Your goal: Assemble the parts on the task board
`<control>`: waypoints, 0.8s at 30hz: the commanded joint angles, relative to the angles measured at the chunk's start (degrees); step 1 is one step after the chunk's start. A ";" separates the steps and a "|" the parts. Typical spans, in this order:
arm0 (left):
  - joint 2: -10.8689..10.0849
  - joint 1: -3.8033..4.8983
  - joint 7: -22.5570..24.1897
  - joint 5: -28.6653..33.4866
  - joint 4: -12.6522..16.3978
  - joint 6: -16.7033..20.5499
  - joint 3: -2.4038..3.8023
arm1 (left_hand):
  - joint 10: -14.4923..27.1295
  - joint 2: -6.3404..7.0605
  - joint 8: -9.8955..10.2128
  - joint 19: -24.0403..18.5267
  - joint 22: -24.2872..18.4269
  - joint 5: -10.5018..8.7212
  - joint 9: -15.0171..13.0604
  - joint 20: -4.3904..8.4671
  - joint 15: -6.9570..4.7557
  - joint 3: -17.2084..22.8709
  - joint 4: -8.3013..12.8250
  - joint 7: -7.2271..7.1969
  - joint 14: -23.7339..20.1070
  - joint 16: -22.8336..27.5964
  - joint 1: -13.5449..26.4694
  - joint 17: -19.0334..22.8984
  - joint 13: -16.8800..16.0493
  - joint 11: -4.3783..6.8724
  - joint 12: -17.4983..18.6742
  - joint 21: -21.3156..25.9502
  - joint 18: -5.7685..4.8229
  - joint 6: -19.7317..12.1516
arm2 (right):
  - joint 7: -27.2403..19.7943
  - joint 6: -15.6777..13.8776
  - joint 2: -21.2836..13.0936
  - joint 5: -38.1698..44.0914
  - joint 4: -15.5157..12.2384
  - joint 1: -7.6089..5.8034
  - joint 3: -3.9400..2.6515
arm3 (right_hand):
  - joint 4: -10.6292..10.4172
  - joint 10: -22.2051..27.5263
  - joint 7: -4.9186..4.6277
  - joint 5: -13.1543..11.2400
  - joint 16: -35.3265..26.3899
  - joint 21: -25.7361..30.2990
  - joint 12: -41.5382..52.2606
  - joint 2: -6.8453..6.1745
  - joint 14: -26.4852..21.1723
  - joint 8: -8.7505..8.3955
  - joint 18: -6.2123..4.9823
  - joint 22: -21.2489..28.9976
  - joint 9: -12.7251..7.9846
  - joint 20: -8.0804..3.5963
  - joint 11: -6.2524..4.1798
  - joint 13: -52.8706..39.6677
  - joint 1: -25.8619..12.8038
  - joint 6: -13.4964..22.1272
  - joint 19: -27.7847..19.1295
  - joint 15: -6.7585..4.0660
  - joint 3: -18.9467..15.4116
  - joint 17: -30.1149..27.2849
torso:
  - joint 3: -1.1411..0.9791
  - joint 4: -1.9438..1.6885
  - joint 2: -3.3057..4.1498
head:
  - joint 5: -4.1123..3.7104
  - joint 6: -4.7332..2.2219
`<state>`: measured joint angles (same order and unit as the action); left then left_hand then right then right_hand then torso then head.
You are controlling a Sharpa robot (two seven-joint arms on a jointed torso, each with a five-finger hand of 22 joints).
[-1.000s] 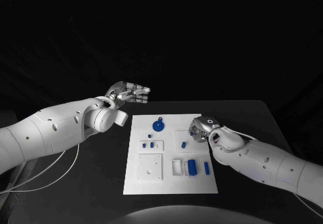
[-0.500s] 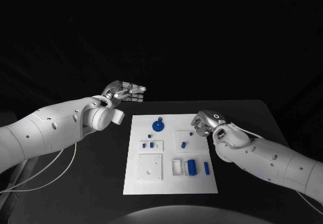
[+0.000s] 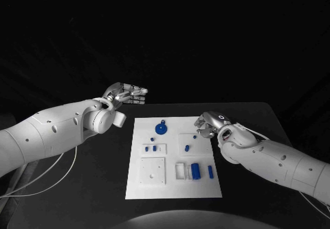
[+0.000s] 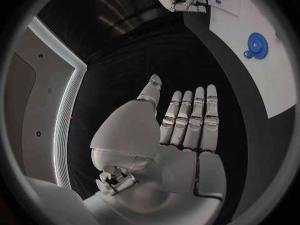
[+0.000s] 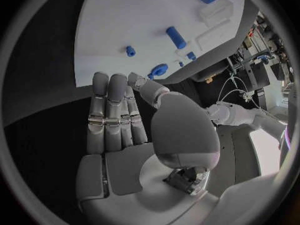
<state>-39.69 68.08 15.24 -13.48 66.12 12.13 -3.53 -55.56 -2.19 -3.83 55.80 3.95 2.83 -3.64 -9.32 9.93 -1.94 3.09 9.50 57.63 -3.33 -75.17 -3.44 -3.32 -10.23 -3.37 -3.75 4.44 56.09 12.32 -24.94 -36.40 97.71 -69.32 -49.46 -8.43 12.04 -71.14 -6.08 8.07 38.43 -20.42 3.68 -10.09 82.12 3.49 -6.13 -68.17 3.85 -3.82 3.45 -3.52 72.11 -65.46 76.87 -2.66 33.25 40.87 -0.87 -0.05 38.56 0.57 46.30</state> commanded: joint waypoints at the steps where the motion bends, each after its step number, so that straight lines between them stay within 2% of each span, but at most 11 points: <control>1: 0.15 0.07 0.39 -0.37 -0.04 -0.95 0.04 | 0.44 -0.44 0.12 -0.14 -0.09 -0.11 -0.02 -0.05 0.06 -0.09 0.00 0.04 -0.14 -0.23 0.24 -0.07 -0.02 -0.13 -0.08 -0.07 0.93 -0.46 | 1.44 6.29 0.54 1.31 0.66 0.01 0.34 | -0.62 1.74 0.35 -1.72 -0.33 1.37 -0.30 -0.42 -0.21 0.05 -1.10 0.96 -0.14 0.60 0.36 0.07 -0.63 1.61 0.19 0.68 -2.08 -0.37 | 0.00 -0.03 0.07 | -0.01 0.10; 2: 0.17 0.07 0.38 -0.37 -0.06 -0.96 0.04 | 0.44 -0.44 0.12 -0.14 -0.09 -0.11 -0.02 -0.05 0.06 -0.09 0.00 0.04 -0.14 -0.23 0.24 -0.07 -0.02 -0.13 -0.08 -0.07 0.93 -0.46 | 1.63 6.62 0.70 1.69 0.87 0.01 0.50 | -0.83 2.61 0.37 -2.96 -0.35 1.93 -0.28 -0.58 -0.34 0.08 -1.15 1.39 -0.13 0.79 0.59 0.06 -0.57 1.81 0.31 0.84 -2.88 -0.50 | 0.00 -0.05 0.06 | -0.01 0.12; 6: 0.19 0.07 0.36 -0.37 -0.08 -1.03 0.04 | 0.44 -0.44 0.12 -0.14 -0.09 -0.11 -0.02 -0.05 0.06 -0.09 0.00 0.04 -0.14 -0.23 0.24 -0.07 -0.02 -0.13 -0.08 -0.07 0.93 -0.46 | 2.14 7.22 1.35 2.85 1.64 0.01 1.13 | -1.74 3.49 0.63 -4.82 -0.05 4.16 -0.35 -0.71 -0.45 0.16 -1.37 3.01 -0.14 1.17 0.76 0.07 0.27 2.36 1.50 1.04 -5.85 -1.12 | -0.02 -0.07 0.05 | -0.02 0.15; 12: 0.22 0.07 0.29 -0.37 -0.07 -1.14 0.04 | 0.44 -0.44 0.12 -0.14 -0.09 -0.11 -0.02 -0.05 0.06 -0.09 0.00 0.04 -0.14 -0.23 0.24 -0.07 -0.02 -0.13 -0.08 -0.07 0.93 -0.46 | 2.34 7.01 2.26 3.93 2.37 0.05 1.88 | -2.82 3.40 0.56 -5.33 0.06 5.84 -0.29 -0.42 -0.45 0.15 -1.06 4.04 -0.16 0.99 0.70 0.08 0.99 2.73 2.53 0.97 -9.32 -1.55 | -0.03 -0.06 0.05 | 0.03 0.26; 15: 0.24 0.07 0.24 -0.37 -0.09 -1.19 0.04 | 0.44 -0.44 0.12 -0.14 -0.09 -0.11 -0.02 -0.05 0.06 -0.09 0.00 0.04 -0.14 -0.23 0.24 -0.07 -0.02 -0.13 -0.08 -0.07 0.93 -0.46 | 2.15 6.75 2.57 4.09 2.39 0.12 2.20 | -3.08 1.70 0.08 -5.32 0.24 6.01 -0.23 0.21 -0.25 0.43 -0.91 4.07 -0.04 0.83 0.36 0.08 1.19 1.03 2.87 0.78 -9.31 -1.49 | -0.02 -0.04 0.04 | 0.06 0.30; 18: 0.27 0.06 0.20 -0.37 -0.12 -1.24 0.03 | 0.44 -0.44 0.12 -0.14 -0.09 -0.11 -0.02 -0.05 0.06 -0.09 0.00 0.04 -0.14 -0.23 0.24 -0.07 -0.02 -0.13 -0.08 -0.07 0.93 -0.46 | 1.92 6.01 2.85 4.29 2.39 0.25 2.48 | -3.29 -0.72 0.51 -5.31 0.50 6.00 -0.04 1.33 -0.02 0.84 -0.73 3.96 0.15 0.68 -0.39 0.03 1.50 -1.14 3.11 0.55 -8.62 -1.38 | 0.00 -0.02 0.05 | 0.11 0.36; 22: 0.31 0.06 0.14 -0.37 -0.15 -1.30 0.03 | 0.38 -0.49 0.11 -0.11 -0.08 -0.11 -0.02 -0.03 0.04 -0.09 -0.07 0.01 -0.09 -0.23 0.22 -0.07 -0.02 -0.10 -0.08 -0.09 0.94 -0.37 | 1.81 5.24 3.21 4.69 2.56 0.43 2.68 | -3.00 -3.49 1.17 -5.31 0.76 5.86 -0.27 2.17 0.10 0.57 -0.18 3.53 0.17 0.02 -1.28 0.05 1.91 -3.80 3.45 -0.16 -7.51 -1.21 | -0.01 -0.07 0.07 | 0.14 0.36; 24: 0.31 0.06 0.09 -0.37 -0.15 -1.33 0.03 | 0.38 -0.49 0.11 -0.11 -0.08 -0.11 -0.02 -0.03 0.04 -0.09 -0.07 0.01 -0.09 -0.23 0.22 -0.07 -0.02 -0.10 -0.08 -0.09 0.94 -0.37 | 1.86 5.04 3.41 4.93 2.80 0.46 2.75 | -2.90 -3.79 1.23 -5.31 0.79 5.84 -0.24 2.49 0.08 0.43 0.03 3.38 0.14 -0.16 -1.41 0.04 2.02 -4.22 3.47 -0.27 -7.16 -1.16 | 0.00 -0.07 0.04 | 0.14 0.35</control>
<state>-39.52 68.08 15.03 -13.53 65.94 11.80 -3.54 -55.56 -2.19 -3.83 55.81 3.95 2.83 -3.65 -9.32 9.93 -1.94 3.09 9.50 57.63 -3.33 -75.17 -3.43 -3.32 -10.23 -3.37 -3.75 4.44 56.09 14.16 -19.46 -33.31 101.31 -66.51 -49.21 -5.81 9.20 -74.61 -4.80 3.10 39.01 -14.62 3.61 -7.97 82.26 4.08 -7.00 -64.76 3.96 -3.62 2.01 -3.45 74.19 -69.41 80.28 -2.55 25.81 39.66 -0.87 -0.09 38.61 0.70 46.65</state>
